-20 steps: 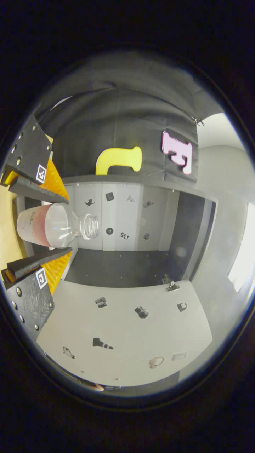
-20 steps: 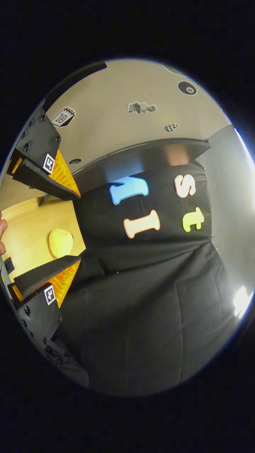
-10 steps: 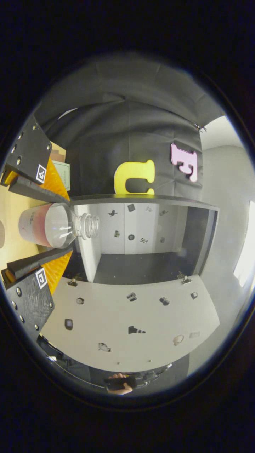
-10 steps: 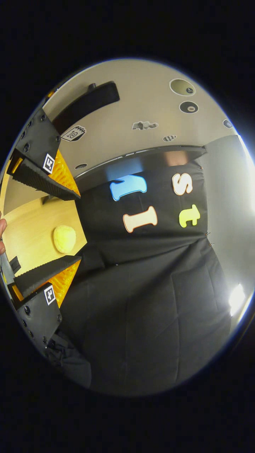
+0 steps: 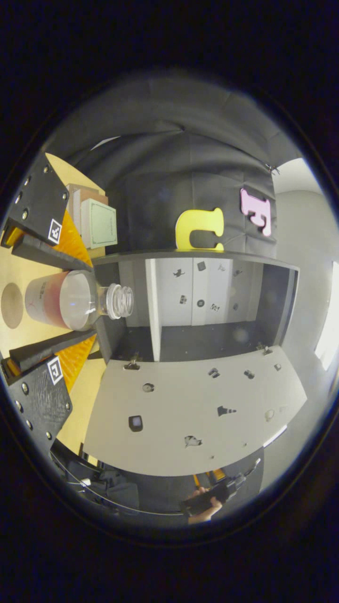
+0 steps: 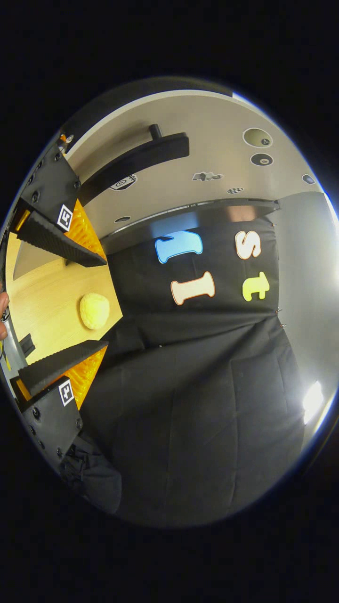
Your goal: Open the cabinet door with the right hand, grasp the bottle in the cabinet with the left hand and place it on the coaster, then close the cabinet door with the right hand.
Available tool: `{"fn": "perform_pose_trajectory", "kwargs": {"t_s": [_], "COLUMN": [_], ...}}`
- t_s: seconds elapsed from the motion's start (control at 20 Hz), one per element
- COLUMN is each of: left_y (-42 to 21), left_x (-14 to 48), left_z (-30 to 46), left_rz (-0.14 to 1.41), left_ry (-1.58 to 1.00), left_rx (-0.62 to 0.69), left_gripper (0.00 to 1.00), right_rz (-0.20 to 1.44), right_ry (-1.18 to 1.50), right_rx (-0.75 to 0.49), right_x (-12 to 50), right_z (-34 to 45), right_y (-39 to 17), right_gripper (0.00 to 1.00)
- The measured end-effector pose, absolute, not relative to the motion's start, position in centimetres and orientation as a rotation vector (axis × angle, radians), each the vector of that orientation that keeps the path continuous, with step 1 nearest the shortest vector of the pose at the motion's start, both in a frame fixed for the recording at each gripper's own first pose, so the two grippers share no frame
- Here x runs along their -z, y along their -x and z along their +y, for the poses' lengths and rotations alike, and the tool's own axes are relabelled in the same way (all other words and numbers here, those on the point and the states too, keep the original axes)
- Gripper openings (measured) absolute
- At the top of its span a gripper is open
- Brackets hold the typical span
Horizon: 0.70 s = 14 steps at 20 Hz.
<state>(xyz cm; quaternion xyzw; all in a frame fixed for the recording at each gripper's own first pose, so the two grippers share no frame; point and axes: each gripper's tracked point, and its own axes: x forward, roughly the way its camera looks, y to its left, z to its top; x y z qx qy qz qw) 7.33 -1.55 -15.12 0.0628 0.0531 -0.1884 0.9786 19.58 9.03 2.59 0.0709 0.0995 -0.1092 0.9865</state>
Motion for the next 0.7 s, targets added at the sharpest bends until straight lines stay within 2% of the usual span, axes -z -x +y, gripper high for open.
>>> {"fn": "perform_pose_trajectory", "kwargs": {"t_s": [0.1, 0.15, 0.5, 0.55, 0.6, 0.7], "left_y": [-7.1, -7.1, -6.1, -6.0, -5.9, -5.7], "left_x": [17.4, 18.2, 24.7, 25.2, 25.7, 26.9], "left_z": [-1.7, -1.6, 0.4, 0.6, 0.4, 0.4], "left_rz": [0.130, 0.132, 0.183, 0.188, 0.196, 0.226], "left_ry": [-0.110, -0.095, -0.091, -0.089, -0.092, -0.122], "left_rx": [0.376, 0.370, 0.294, 0.288, 0.291, 0.305], "left_gripper": [0.71, 0.71, 0.70, 0.71, 0.71, 0.71], "right_rz": [0.208, 0.209, 0.250, 0.256, 0.262, 0.276], "right_ry": [-0.130, -0.123, -0.136, -0.142, -0.153, -0.187], "right_rx": [0.238, 0.246, 0.262, 0.261, 0.256, 0.261], "right_x": [-2.6, -2.7, -1.4, -1.1, -0.8, -0.2], "right_z": [8.8, 8.8, 9.6, 9.7, 10.0, 10.1], "right_y": [-19.2, -19.0, -18.7, -18.7, -18.9, -19.0], "right_gripper": [0.98, 0.92, 0.92, 1.00, 0.93, 0.93]}}
